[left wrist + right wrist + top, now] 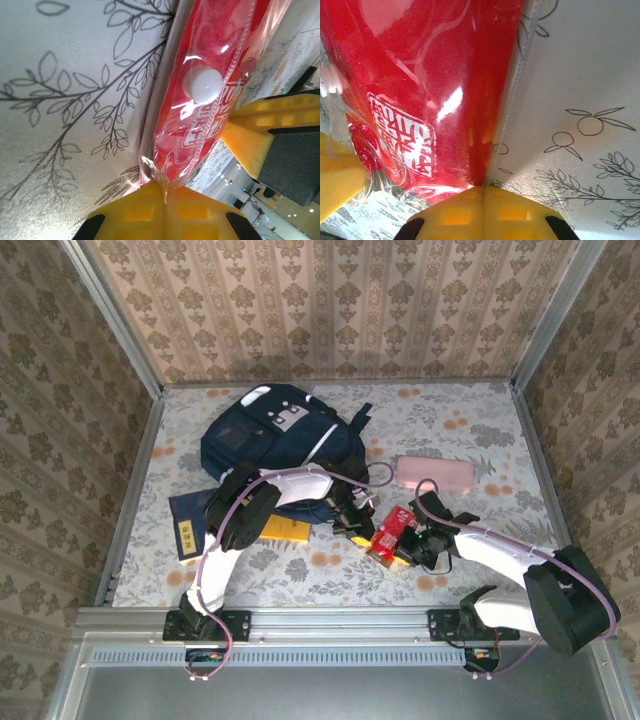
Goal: Pack books, pencil case, and school supplies into a backpack
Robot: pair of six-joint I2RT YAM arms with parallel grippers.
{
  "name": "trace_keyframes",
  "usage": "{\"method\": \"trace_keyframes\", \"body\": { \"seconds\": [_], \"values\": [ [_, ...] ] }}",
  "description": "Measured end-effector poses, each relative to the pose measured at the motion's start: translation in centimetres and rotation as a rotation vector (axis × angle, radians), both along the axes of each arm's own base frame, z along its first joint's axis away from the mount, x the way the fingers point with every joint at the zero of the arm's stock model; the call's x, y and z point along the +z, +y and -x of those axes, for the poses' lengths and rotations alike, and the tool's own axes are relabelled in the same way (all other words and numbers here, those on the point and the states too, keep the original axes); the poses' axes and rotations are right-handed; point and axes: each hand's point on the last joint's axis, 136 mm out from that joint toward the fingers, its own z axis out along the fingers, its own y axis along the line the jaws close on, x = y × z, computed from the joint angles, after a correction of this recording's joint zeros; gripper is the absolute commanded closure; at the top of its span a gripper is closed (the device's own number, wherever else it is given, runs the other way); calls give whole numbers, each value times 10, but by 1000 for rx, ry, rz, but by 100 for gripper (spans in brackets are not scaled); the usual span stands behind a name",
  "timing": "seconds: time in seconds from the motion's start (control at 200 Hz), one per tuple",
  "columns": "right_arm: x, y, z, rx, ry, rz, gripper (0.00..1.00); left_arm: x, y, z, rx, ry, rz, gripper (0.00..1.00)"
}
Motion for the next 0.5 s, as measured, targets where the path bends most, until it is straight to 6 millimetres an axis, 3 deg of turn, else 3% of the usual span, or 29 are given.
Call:
{"method": "trace_keyframes", "body": {
  "seconds": [0.05, 0.28, 0.5],
  "values": [
    [0, 0, 0, 0, -2, -3, 100, -1, 1, 0, -9, -12, -11, 100],
    [14, -5, -10, 6, -92, 5, 67, -2, 6, -1, -22, -44, -23, 100],
    [35, -23, -27, -43, -173, 28, 57, 7, 4, -2, -17, -63, 8, 100]
  ]
}}
